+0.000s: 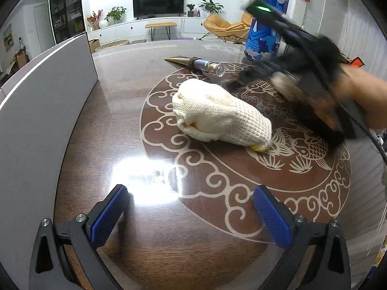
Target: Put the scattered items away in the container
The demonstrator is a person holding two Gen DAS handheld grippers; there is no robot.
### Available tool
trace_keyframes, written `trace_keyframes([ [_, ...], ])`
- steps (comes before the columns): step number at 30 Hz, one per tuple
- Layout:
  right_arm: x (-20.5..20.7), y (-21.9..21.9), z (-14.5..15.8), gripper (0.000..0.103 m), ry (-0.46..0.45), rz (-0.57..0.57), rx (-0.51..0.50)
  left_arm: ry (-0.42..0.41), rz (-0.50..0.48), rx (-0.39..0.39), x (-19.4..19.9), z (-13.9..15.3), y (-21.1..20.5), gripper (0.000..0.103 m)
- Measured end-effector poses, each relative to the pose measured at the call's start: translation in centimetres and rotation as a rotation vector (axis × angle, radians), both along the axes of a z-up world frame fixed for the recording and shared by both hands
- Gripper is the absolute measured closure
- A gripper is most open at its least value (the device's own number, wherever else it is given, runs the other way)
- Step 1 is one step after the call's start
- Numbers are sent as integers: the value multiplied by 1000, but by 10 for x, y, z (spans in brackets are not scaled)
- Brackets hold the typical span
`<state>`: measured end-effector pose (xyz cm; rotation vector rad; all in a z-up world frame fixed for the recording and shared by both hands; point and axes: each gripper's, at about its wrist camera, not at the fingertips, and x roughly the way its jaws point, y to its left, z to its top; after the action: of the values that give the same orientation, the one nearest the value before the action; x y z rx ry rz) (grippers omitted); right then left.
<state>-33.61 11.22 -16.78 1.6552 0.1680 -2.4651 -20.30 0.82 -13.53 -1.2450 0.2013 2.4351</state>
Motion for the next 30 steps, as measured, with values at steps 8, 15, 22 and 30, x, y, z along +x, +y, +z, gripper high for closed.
trace_keyframes([
  [8,12,-18,-3,0,41,59,7,3,0,-27,2,1,2,0],
  [15,-108,-41,-24,20,38,40,-29,1,0,-7,8,3,5,0],
  [22,-133,-41,-22,79,50,65,-3,1,0,0,7,4,2,0],
  [30,-47,36,5,80,105,21,-3,-1,-1,9,6,5,0,0],
])
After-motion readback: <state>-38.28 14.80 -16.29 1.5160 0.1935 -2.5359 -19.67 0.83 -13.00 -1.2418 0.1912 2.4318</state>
